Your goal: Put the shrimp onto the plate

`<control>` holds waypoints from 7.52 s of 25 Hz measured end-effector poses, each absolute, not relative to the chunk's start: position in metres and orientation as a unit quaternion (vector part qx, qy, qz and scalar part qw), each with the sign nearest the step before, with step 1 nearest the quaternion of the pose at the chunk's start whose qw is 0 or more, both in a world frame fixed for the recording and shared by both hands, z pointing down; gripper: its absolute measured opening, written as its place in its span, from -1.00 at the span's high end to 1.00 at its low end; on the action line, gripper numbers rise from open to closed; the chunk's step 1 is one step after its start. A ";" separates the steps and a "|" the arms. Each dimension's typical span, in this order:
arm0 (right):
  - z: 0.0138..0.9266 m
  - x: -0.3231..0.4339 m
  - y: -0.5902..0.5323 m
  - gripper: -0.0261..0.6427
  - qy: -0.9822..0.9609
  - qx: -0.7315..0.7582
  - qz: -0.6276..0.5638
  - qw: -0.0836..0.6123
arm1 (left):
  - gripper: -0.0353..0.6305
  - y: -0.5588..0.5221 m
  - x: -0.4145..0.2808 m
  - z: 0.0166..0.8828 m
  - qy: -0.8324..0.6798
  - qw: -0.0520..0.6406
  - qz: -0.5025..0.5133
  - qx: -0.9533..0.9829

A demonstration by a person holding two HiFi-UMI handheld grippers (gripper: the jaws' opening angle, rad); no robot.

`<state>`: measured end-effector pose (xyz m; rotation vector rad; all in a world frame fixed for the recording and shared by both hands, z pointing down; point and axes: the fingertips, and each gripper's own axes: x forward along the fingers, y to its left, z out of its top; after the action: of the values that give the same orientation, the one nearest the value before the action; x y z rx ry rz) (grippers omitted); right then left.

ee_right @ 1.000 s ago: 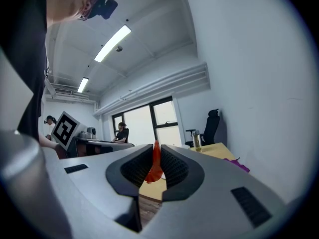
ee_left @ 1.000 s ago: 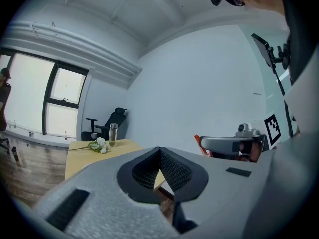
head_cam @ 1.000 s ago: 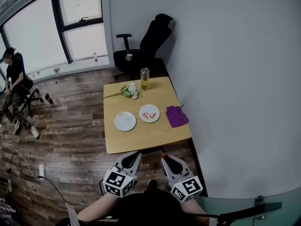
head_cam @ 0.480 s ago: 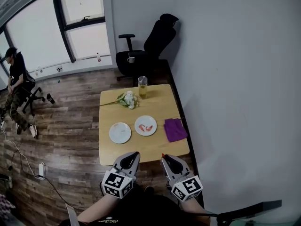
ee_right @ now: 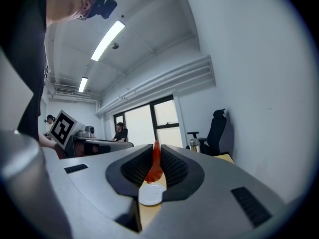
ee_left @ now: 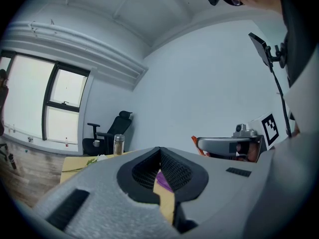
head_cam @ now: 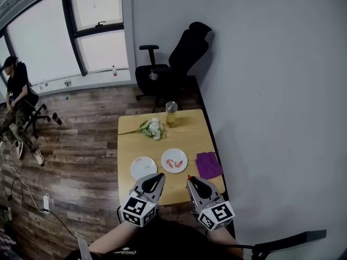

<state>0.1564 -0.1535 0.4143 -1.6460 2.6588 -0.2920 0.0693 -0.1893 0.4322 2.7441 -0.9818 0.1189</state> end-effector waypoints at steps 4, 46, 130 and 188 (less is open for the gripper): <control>0.410 0.133 -0.183 0.78 0.850 -0.521 -0.082 -0.003 | 0.89 -0.214 0.056 0.430 -0.329 0.112 0.039 0.937; 0.478 0.143 -0.249 0.78 0.857 -0.488 -0.158 -0.055 | 0.89 -0.269 0.086 0.502 -0.344 0.180 0.094 0.917; 0.746 0.154 -0.375 0.78 0.798 -0.307 -0.055 -0.516 | 0.89 -0.280 0.058 0.550 -0.370 0.219 0.121 0.895; 0.509 0.170 -0.321 0.92 0.832 -0.528 -0.129 -0.114 | 0.89 -0.268 0.077 0.511 -0.348 0.176 0.094 0.916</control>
<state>0.1701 -0.3210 0.5092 -1.7892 2.8209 -0.4390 0.0773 -0.2677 0.5113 2.5931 -0.9862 0.2650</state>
